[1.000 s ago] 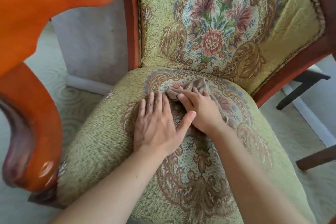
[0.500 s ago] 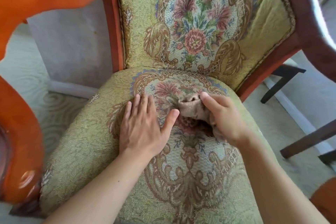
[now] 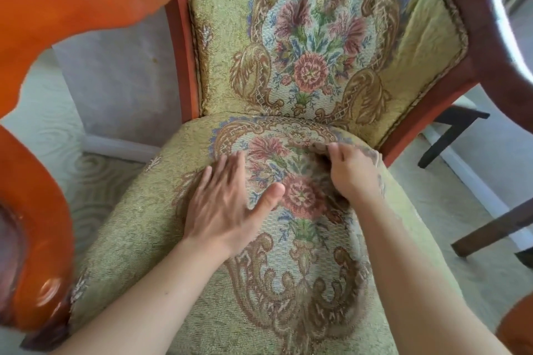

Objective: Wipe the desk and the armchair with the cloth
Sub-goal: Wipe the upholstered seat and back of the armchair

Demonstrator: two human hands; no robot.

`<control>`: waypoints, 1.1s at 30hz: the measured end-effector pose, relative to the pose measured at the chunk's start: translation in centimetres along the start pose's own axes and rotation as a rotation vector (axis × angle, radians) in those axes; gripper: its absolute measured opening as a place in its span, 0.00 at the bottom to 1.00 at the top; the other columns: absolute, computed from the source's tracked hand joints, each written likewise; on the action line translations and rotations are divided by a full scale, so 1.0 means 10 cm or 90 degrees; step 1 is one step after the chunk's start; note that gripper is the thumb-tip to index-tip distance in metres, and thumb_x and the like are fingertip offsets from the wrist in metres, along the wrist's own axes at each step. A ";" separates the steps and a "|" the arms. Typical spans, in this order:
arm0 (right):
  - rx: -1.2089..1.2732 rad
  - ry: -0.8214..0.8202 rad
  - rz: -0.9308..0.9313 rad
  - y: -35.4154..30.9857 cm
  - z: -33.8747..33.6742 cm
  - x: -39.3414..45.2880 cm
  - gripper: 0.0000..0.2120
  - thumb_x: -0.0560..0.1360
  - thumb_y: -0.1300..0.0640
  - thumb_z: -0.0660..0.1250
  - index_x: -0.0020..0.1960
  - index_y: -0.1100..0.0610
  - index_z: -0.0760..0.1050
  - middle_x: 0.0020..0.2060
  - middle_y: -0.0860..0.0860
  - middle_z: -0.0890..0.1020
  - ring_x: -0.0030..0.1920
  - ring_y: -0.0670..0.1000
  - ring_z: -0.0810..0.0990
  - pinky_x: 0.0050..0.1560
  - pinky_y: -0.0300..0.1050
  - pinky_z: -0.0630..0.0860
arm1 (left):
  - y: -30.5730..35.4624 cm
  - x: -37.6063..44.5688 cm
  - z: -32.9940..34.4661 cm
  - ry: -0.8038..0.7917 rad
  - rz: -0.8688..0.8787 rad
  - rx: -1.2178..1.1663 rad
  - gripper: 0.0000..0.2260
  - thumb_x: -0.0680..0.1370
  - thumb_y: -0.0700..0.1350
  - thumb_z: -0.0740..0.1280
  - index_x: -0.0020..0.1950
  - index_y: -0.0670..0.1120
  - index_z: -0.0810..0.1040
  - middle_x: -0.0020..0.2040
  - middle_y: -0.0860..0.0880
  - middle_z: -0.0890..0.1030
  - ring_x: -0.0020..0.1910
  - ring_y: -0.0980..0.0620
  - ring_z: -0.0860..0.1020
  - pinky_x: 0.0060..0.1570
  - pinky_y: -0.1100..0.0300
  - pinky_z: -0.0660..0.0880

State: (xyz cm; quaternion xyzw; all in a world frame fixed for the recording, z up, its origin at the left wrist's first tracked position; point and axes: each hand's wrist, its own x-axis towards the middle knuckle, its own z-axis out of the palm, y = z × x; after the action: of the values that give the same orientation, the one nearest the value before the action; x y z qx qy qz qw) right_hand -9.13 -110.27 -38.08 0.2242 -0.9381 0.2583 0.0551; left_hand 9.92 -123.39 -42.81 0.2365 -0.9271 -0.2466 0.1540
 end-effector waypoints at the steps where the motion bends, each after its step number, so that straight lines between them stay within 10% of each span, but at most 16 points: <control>1: -0.036 -0.019 -0.024 -0.11 0.06 0.01 0.19 0.85 0.49 0.52 0.49 0.56 0.78 0.47 0.57 0.82 0.52 0.61 0.79 0.60 0.55 0.72 | -0.05 -0.02 -0.06 0.002 -0.019 -0.029 0.56 0.61 0.79 0.22 0.82 0.48 0.37 0.82 0.50 0.40 0.80 0.55 0.40 0.78 0.57 0.37; 6: -0.009 -0.097 -0.158 -0.59 0.32 -0.07 0.18 0.85 0.48 0.54 0.54 0.56 0.80 0.48 0.59 0.83 0.52 0.63 0.80 0.63 0.62 0.72 | -0.40 -0.24 -0.24 -0.045 -0.054 0.102 0.53 0.64 0.80 0.25 0.80 0.47 0.32 0.80 0.49 0.33 0.79 0.53 0.33 0.79 0.55 0.36; 10: -0.065 -0.203 -0.218 -0.69 0.42 -0.12 0.22 0.84 0.42 0.52 0.74 0.47 0.70 0.72 0.56 0.73 0.73 0.65 0.66 0.73 0.59 0.64 | -0.44 -0.35 -0.18 -0.058 -0.063 0.146 0.52 0.65 0.81 0.27 0.78 0.47 0.28 0.79 0.50 0.29 0.78 0.53 0.30 0.78 0.52 0.34; 16: -0.001 -0.287 -0.361 -0.57 0.33 -0.37 0.21 0.84 0.44 0.53 0.74 0.49 0.70 0.74 0.45 0.69 0.79 0.51 0.56 0.78 0.49 0.47 | -0.44 -0.33 -0.12 -0.039 -0.068 0.162 0.55 0.65 0.83 0.32 0.79 0.46 0.31 0.79 0.49 0.31 0.79 0.51 0.32 0.80 0.49 0.39; 20: 0.016 -0.351 -0.389 -0.49 0.15 -0.53 0.21 0.84 0.45 0.54 0.72 0.49 0.73 0.73 0.40 0.64 0.73 0.35 0.51 0.73 0.36 0.43 | -0.45 -0.33 -0.11 -0.035 -0.069 0.175 0.56 0.65 0.84 0.34 0.80 0.46 0.32 0.80 0.48 0.32 0.80 0.50 0.33 0.80 0.49 0.41; 23: 0.008 -0.409 -0.373 -0.43 0.00 -0.65 0.23 0.81 0.40 0.54 0.69 0.49 0.76 0.73 0.44 0.71 0.75 0.40 0.60 0.78 0.48 0.56 | -0.45 -0.34 -0.12 -0.032 -0.067 0.175 0.56 0.65 0.84 0.34 0.80 0.46 0.32 0.80 0.49 0.32 0.80 0.51 0.33 0.80 0.49 0.41; 26: 0.054 -0.496 -0.288 -0.38 -0.30 -0.72 0.19 0.78 0.36 0.57 0.56 0.44 0.80 0.47 0.35 0.83 0.48 0.37 0.79 0.50 0.40 0.74 | -0.44 -0.35 -0.12 -0.034 -0.064 0.173 0.57 0.64 0.84 0.35 0.80 0.46 0.31 0.80 0.48 0.31 0.79 0.50 0.33 0.80 0.49 0.40; 29: 0.126 -0.497 -0.228 -0.33 -0.59 -0.72 0.16 0.80 0.38 0.59 0.40 0.43 0.78 0.27 0.40 0.74 0.28 0.44 0.73 0.31 0.42 0.71 | -0.44 -0.37 -0.16 -0.063 -0.058 0.164 0.57 0.63 0.84 0.33 0.79 0.45 0.30 0.79 0.47 0.30 0.79 0.49 0.32 0.80 0.49 0.38; 33: 0.255 -0.354 -0.115 -0.44 -0.97 -0.49 0.21 0.80 0.41 0.62 0.44 0.57 0.81 0.37 0.52 0.84 0.38 0.52 0.81 0.40 0.45 0.77 | -0.36 -0.22 -0.27 -0.051 -0.007 0.134 0.53 0.67 0.81 0.32 0.80 0.44 0.34 0.81 0.46 0.35 0.79 0.50 0.35 0.79 0.51 0.38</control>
State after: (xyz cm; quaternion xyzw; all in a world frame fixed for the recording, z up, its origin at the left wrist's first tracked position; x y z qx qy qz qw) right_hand -2.88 -106.80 -28.76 0.3746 -0.8241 0.3605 -0.2250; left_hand 14.12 -126.01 -42.87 0.2462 -0.9521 -0.1577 0.0896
